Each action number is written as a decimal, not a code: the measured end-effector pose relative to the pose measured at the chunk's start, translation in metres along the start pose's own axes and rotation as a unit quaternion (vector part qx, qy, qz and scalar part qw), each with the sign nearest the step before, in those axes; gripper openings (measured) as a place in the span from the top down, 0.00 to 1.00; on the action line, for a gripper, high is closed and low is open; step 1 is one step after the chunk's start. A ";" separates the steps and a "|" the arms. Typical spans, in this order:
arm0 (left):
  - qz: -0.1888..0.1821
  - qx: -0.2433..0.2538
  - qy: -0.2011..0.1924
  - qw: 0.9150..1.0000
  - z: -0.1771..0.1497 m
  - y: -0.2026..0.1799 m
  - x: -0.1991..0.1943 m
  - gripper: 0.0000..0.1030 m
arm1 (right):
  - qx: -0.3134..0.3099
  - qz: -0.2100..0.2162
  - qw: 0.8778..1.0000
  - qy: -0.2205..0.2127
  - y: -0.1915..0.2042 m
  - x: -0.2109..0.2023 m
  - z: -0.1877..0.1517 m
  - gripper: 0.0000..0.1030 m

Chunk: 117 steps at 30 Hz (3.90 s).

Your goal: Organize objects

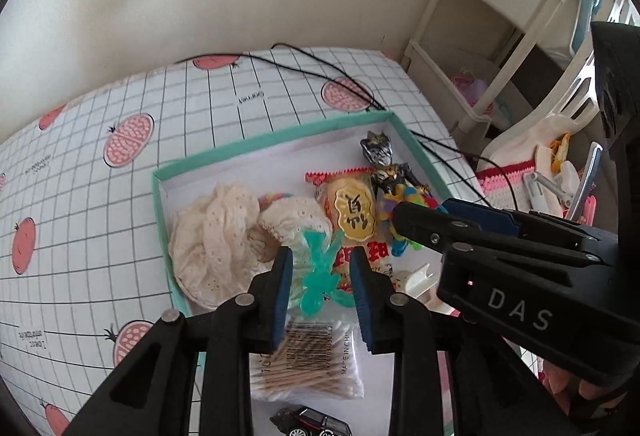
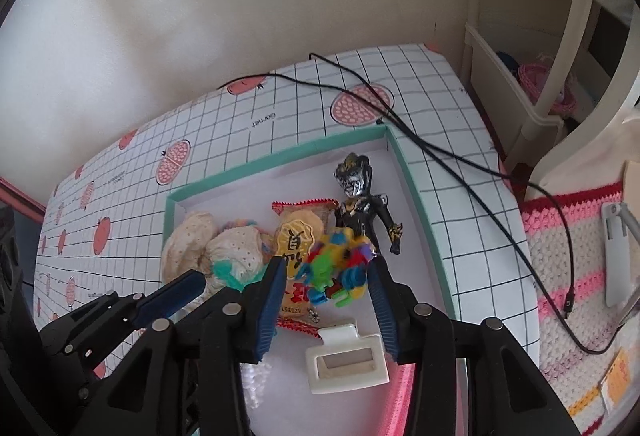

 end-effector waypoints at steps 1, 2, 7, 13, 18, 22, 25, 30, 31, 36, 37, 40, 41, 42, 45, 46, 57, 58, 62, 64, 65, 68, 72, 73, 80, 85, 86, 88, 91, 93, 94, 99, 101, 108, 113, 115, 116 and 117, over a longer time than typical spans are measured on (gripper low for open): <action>-0.001 -0.001 -0.004 1.000 0.001 0.000 -0.003 0.71 | -0.002 0.001 1.000 -0.004 0.001 -0.004 0.001 0.55; -0.001 -0.002 -0.007 1.000 0.003 0.002 -0.006 0.71 | -0.004 0.002 1.000 -0.008 0.003 -0.008 0.003 0.55; 0.002 -0.009 -0.024 1.000 0.009 0.010 -0.018 0.71 | -0.014 0.008 1.000 -0.025 0.011 -0.022 0.009 0.55; 0.015 -0.024 -0.033 0.999 0.013 0.023 -0.021 0.71 | -0.016 0.008 1.000 -0.025 0.013 -0.022 0.009 0.55; 0.038 -0.047 -0.031 0.998 0.012 0.041 -0.012 0.71 | -0.012 0.004 1.000 -0.010 0.010 -0.009 0.004 0.55; 0.061 -0.071 -0.032 0.995 0.010 0.058 -0.006 0.54 | -0.011 0.003 1.000 -0.008 0.009 -0.004 0.002 0.47; 0.079 -0.088 -0.035 0.992 0.009 0.072 -0.004 0.50 | -0.014 0.002 1.000 -0.008 0.008 -0.001 0.002 0.38; 0.104 -0.113 -0.043 0.987 0.009 0.094 -0.007 0.30 | -0.016 0.001 1.000 -0.012 0.008 0.002 0.003 0.24; 0.108 -0.115 -0.045 0.986 0.009 0.097 -0.007 0.29 | -0.017 0.002 1.000 -0.013 0.008 0.002 0.003 0.21; 0.123 -0.130 -0.052 0.982 0.010 0.110 -0.009 0.12 | -0.017 0.001 1.000 -0.013 0.009 0.003 0.003 0.10; 0.127 -0.131 -0.053 0.982 0.010 0.112 -0.009 0.12 | -0.018 0.000 1.000 -0.014 0.009 0.004 0.003 0.06; 0.138 -0.141 -0.054 0.979 0.009 0.118 -0.010 0.04 | -0.022 -0.001 1.000 -0.018 0.010 0.005 0.004 0.00; 0.140 -0.144 -0.055 0.978 0.009 0.120 -0.010 0.00 | -0.023 -0.002 1.000 -0.019 0.011 0.005 0.004 0.00; 0.142 -0.147 -0.056 0.977 0.009 0.122 -0.010 0.00 | -0.024 -0.002 1.000 -0.019 0.011 0.006 0.004 0.00; 0.144 -0.150 -0.061 0.976 0.009 0.125 -0.012 0.00 | -0.026 -0.002 0.999 -0.019 0.012 0.007 0.004 0.00; 0.144 -0.152 -0.063 0.976 0.009 0.126 -0.013 0.00 | -0.027 -0.003 0.999 -0.018 0.012 0.007 0.004 0.00; 0.133 -0.151 -0.078 0.976 0.011 0.127 -0.024 0.00 | -0.039 -0.003 0.999 -0.029 0.023 -0.001 0.003 0.00; 0.134 -0.151 -0.082 0.976 0.011 0.128 -0.027 0.00 | -0.041 -0.003 0.999 -0.030 0.025 -0.003 0.003 0.00; 0.135 -0.152 -0.089 0.975 0.009 0.132 -0.041 0.00 | -0.042 -0.001 0.999 -0.033 0.031 -0.009 0.000 0.00; 0.141 -0.147 -0.098 0.974 0.008 0.133 -0.049 0.00 | -0.043 -0.001 0.998 -0.036 0.035 -0.015 -0.002 0.00; 0.145 -0.146 -0.099 0.974 0.007 0.134 -0.053 0.00 | -0.045 -0.001 0.998 -0.038 0.037 -0.018 -0.002 0.00; 0.143 -0.144 -0.103 0.974 0.003 0.135 -0.067 0.00 | -0.044 0.002 0.998 -0.045 0.043 -0.030 -0.005 0.00; 0.131 -0.130 -0.115 0.976 -0.001 0.137 -0.089 0.00 | -0.051 0.003 0.997 -0.054 0.054 -0.049 -0.009 0.00; 0.134 -0.129 -0.119 0.975 -0.002 0.137 -0.095 0.00 | -0.051 0.003 0.997 -0.057 0.057 -0.054 -0.010 0.00; 0.163 -0.124 -0.143 0.968 -0.018 0.142 -0.136 0.00 | -0.064 0.001 0.995 -0.070 0.077 -0.085 -0.025 0.00; 0.172 -0.128 -0.155 0.964 -0.038 0.142 -0.159 0.00 | -0.071 0.005 0.994 -0.087 0.089 -0.111 -0.042 0.00; 0.171 -0.128 -0.156 0.964 -0.043 0.141 -0.163 0.00 | -0.072 0.004 0.993 -0.089 0.090 -0.115 -0.047 0.00; 0.175 -0.129 -0.151 0.964 -0.056 0.141 -0.169 0.00 | -0.075 0.004 0.993 -0.092 0.092 -0.121 -0.057 0.00; 0.169 -0.128 -0.150 0.966 -0.075 0.140 -0.174 0.00 | -0.077 0.002 0.993 -0.093 0.093 -0.127 -0.075 0.00; 0.168 -0.127 -0.147 0.966 -0.087 0.140 -0.175 0.00 | -0.079 0.001 0.993 -0.092 0.093 -0.129 -0.088 0.00; 0.170 -0.128 -0.146 0.966 -0.094 0.141 -0.177 0.00 | -0.080 0.003 0.992 -0.093 0.093 -0.131 -0.094 0.00; 0.170 -0.121 -0.148 0.967 -0.127 0.137 -0.185 0.00 | -0.080 0.008 0.992 -0.098 0.094 -0.134 -0.123 0.00; 0.174 -0.114 -0.151 0.966 -0.138 0.136 -0.187 0.00 | -0.082 0.008 0.992 -0.101 0.094 -0.134 -0.135 0.00; 0.179 -0.106 -0.154 0.966 -0.177 0.135 -0.186 0.00 | -0.087 0.016 0.990 -0.112 0.092 -0.134 -0.164 0.00; 0.185 -0.106 -0.154 0.965 -0.199 0.140 -0.182 0.00 | -0.088 0.017 0.989 -0.114 0.088 -0.128 -0.183 0.00; 0.185 -0.109 -0.155 0.964 -0.209 0.142 -0.180 0.00 | -0.090 0.015 0.990 -0.112 0.086 -0.123 -0.191 0.00; 0.186 -0.109 -0.154 0.964 -0.214 0.142 -0.179 0.00 | -0.089 0.013 0.990 -0.110 0.084 -0.120 -0.196 0.00; 0.186 -0.110 -0.154 0.964 -0.218 0.144 -0.177 0.00 | -0.088 0.013 0.990 -0.107 0.083 -0.117 -0.200 0.00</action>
Point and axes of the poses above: each gripper's, at about its wrist camera, not at the fingertips, and x roughly the way its jaws point, y to its left, z to its top, the point moved 7 cm from there along x, roughly the way its jaws point, and after that the axes turned 4 degrees about z, right-handed, at the moved point
